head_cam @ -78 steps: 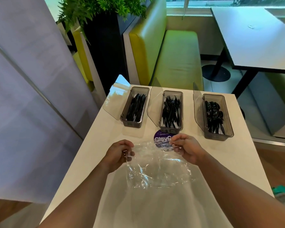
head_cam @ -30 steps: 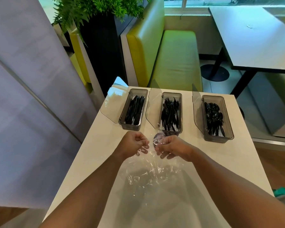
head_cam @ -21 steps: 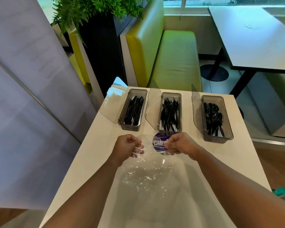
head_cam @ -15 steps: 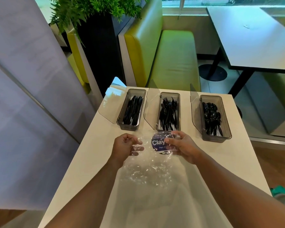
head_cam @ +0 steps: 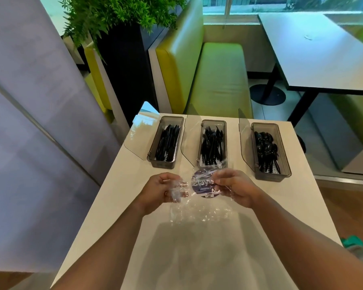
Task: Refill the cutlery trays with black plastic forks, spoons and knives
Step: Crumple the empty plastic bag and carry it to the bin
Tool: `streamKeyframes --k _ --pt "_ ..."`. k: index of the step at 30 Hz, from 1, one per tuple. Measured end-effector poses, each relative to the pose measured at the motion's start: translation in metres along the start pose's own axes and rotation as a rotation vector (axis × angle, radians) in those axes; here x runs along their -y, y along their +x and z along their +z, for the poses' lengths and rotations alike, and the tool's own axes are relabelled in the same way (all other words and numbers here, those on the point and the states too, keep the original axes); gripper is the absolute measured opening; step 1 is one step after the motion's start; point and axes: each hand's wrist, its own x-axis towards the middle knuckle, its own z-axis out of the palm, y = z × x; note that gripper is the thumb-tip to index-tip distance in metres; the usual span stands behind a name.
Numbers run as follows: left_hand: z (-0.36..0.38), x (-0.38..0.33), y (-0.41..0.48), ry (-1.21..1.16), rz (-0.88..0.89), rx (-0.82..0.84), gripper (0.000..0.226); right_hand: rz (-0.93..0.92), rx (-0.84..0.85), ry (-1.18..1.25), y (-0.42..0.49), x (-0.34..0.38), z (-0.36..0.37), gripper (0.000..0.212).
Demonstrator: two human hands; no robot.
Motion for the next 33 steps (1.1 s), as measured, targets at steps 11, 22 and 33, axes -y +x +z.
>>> streamKeyframes --k 11,22,33 --pt "0.017 -0.019 0.003 -0.005 -0.038 0.121 0.049 -0.063 0.001 0.131 -0.009 -0.003 -0.027 0.052" --pt "0.041 -0.022 0.020 0.469 0.226 0.012 0.026 0.017 0.033 0.065 -0.024 0.016 -0.041 0.046" --pt "0.063 -0.038 0.035 0.778 0.138 0.228 0.035 0.097 -0.037 -0.355 -0.041 0.027 -0.052 0.044"
